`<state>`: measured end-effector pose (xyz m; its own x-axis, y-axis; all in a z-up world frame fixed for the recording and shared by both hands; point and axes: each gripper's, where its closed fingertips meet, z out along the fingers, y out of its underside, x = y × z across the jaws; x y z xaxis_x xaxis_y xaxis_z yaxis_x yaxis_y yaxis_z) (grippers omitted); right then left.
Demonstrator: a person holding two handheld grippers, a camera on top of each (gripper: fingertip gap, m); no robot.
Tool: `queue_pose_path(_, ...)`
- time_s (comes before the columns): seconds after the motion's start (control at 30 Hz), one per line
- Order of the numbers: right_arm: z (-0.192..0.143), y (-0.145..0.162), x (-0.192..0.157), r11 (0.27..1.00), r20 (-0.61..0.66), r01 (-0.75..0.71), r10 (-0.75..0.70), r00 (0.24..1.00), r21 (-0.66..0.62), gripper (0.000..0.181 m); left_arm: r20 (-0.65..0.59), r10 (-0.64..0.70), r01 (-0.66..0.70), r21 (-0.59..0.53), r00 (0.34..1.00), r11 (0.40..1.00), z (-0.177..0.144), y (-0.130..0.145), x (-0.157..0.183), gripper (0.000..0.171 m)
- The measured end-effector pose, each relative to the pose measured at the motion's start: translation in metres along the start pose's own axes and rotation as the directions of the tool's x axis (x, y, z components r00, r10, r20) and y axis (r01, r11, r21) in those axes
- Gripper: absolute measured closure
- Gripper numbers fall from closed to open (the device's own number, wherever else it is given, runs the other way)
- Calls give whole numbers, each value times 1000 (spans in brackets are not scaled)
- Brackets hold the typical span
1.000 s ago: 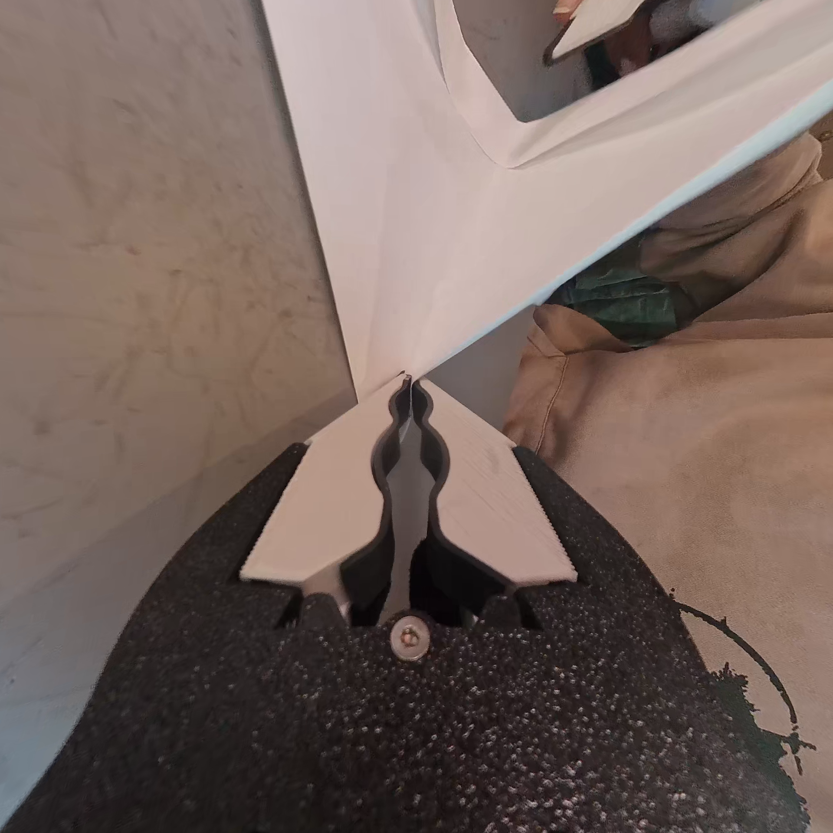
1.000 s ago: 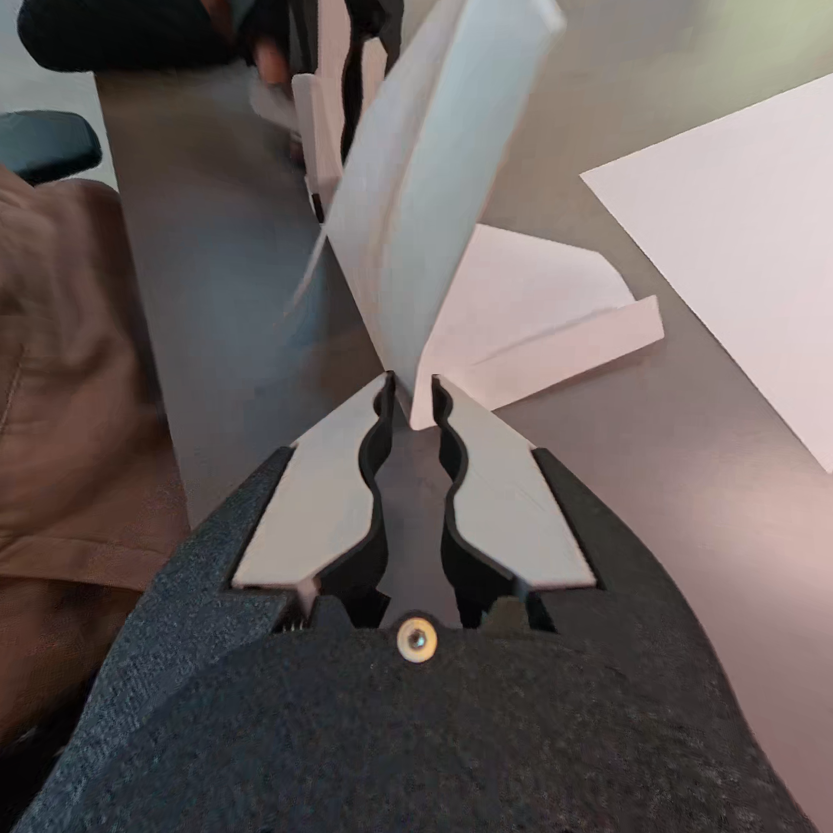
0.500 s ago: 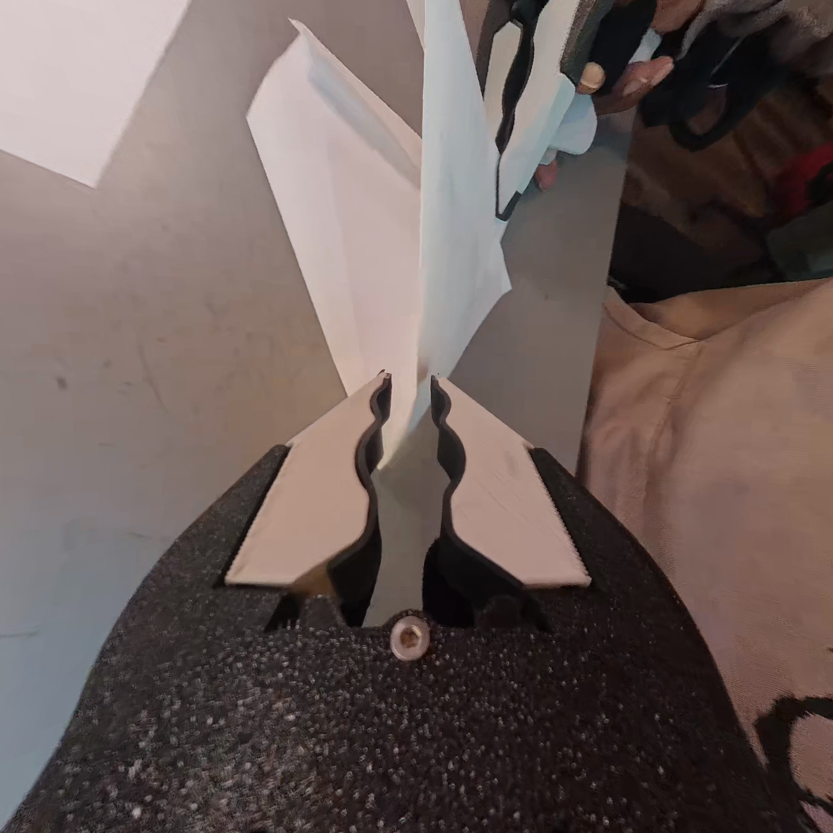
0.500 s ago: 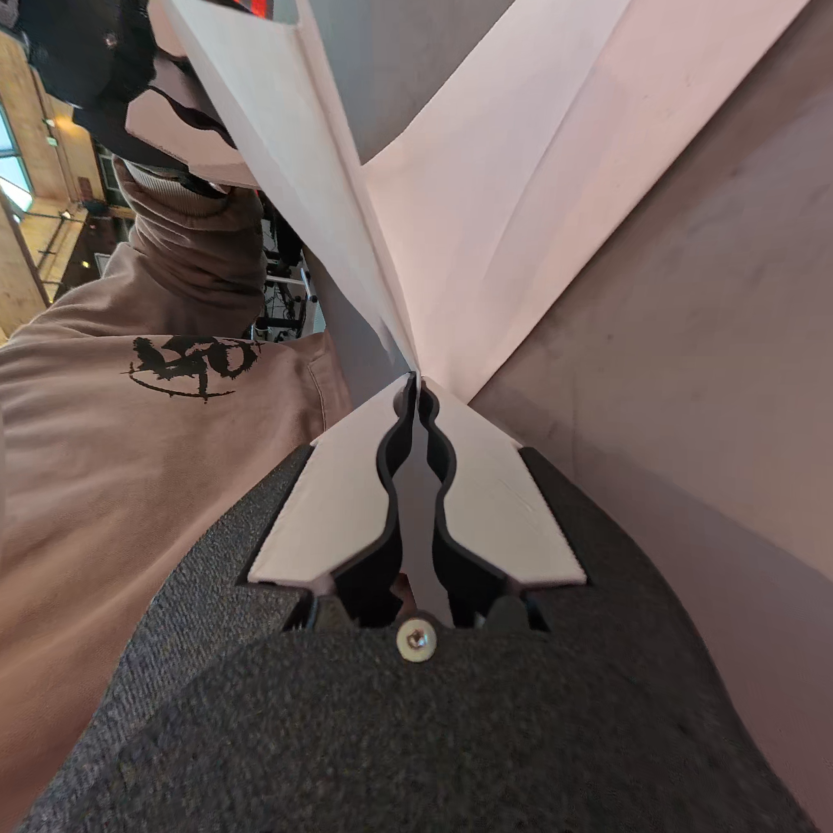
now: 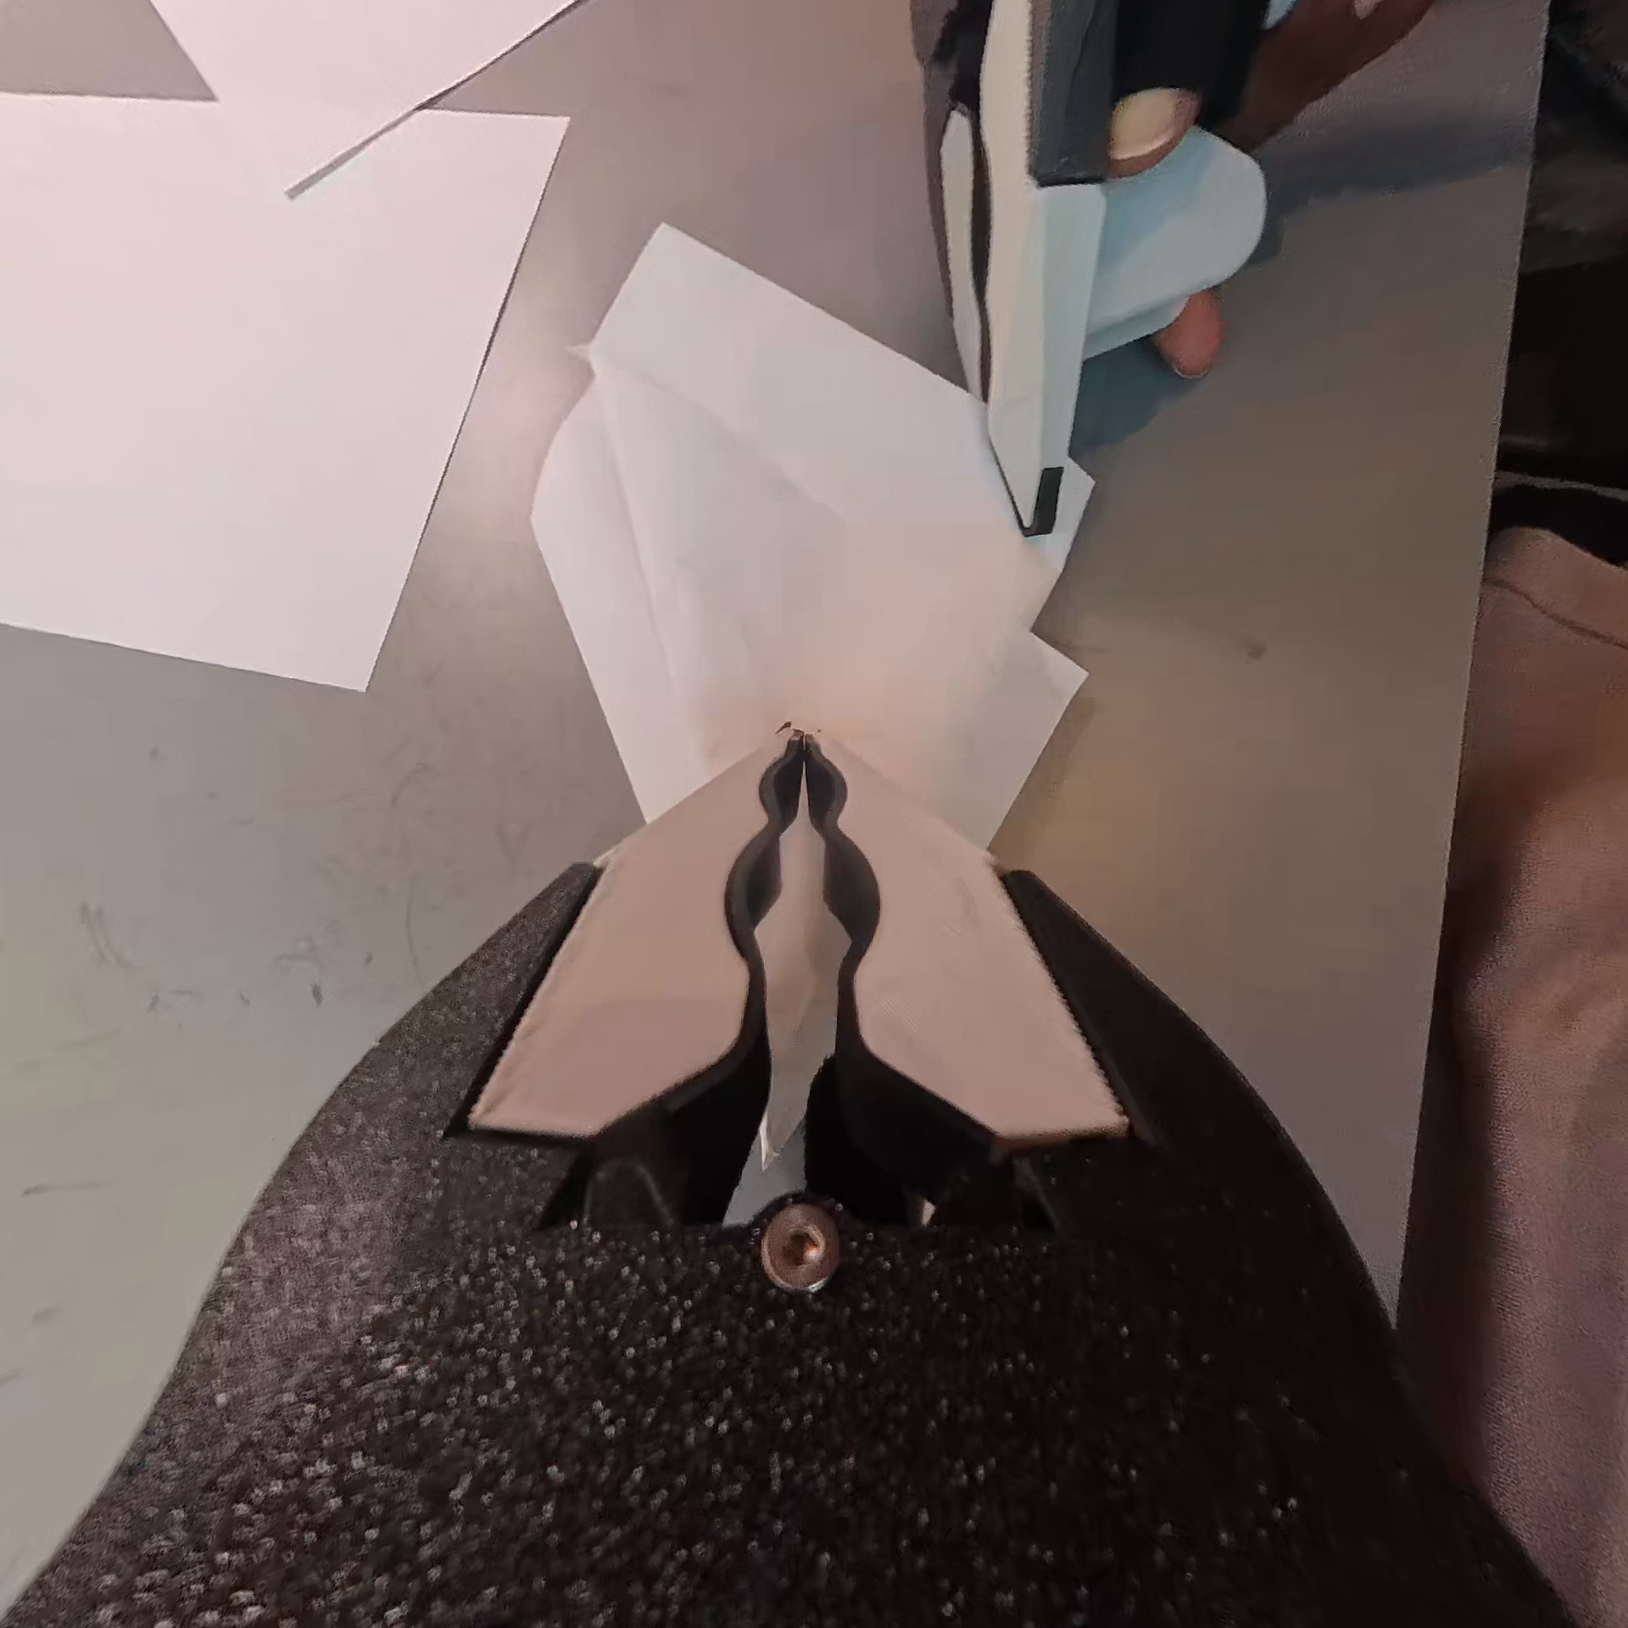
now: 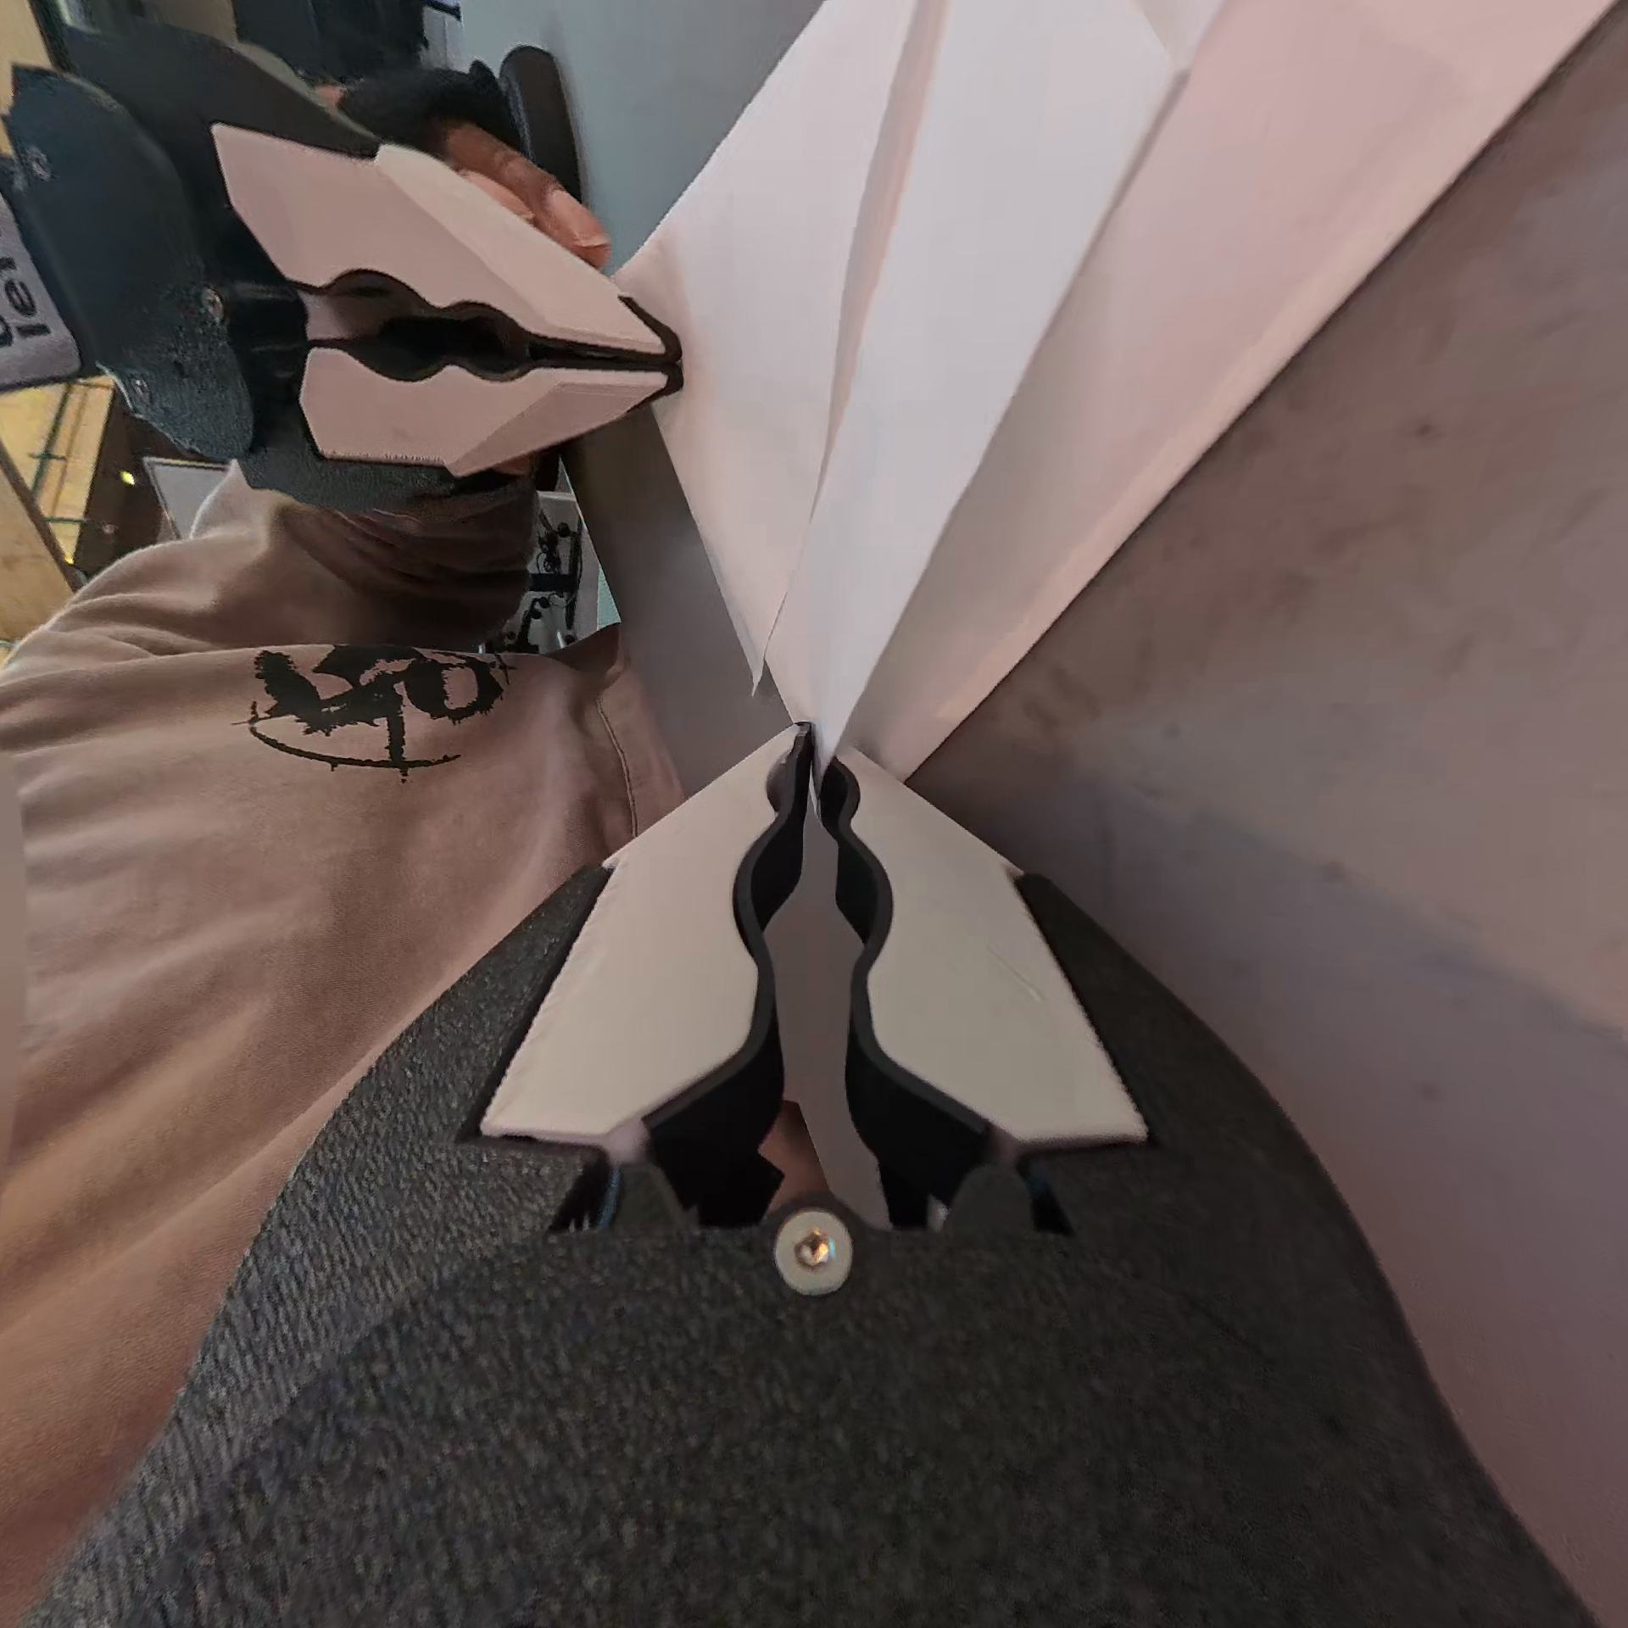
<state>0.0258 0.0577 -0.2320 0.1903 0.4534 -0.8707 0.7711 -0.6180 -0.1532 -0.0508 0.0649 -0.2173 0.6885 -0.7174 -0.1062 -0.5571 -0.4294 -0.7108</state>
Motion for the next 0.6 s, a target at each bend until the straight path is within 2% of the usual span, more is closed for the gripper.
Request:
queue_pose_path(0.13,1,-6,-9,992,12,114,-115,993,56,180,-11,-103,103,20,995,994,-1,8,-11,171)
queue_pose_path(0.27,5,-11,-16,930,-102,356,-346,933,98,176,-81,-253,257,32,964,966,-1,14,-15,171)
queue_pose_path(0.37,5,-19,-21,872,-180,470,-446,877,132,177,-144,-335,342,23,931,940,-1,17,-17,171)
queue_pose_path(0.43,4,-18,-24,890,-165,435,-412,896,135,180,-189,-358,368,21,914,929,-6,15,-16,171)
queue_pose_path(0.5,2,-17,-29,942,-66,293,-286,956,164,181,-228,-364,376,12,903,926,-12,13,-17,171)
queue_pose_path(0.6,-4,-18,-27,979,43,120,-129,991,162,181,-269,-322,338,14,908,941,-26,7,-18,171)
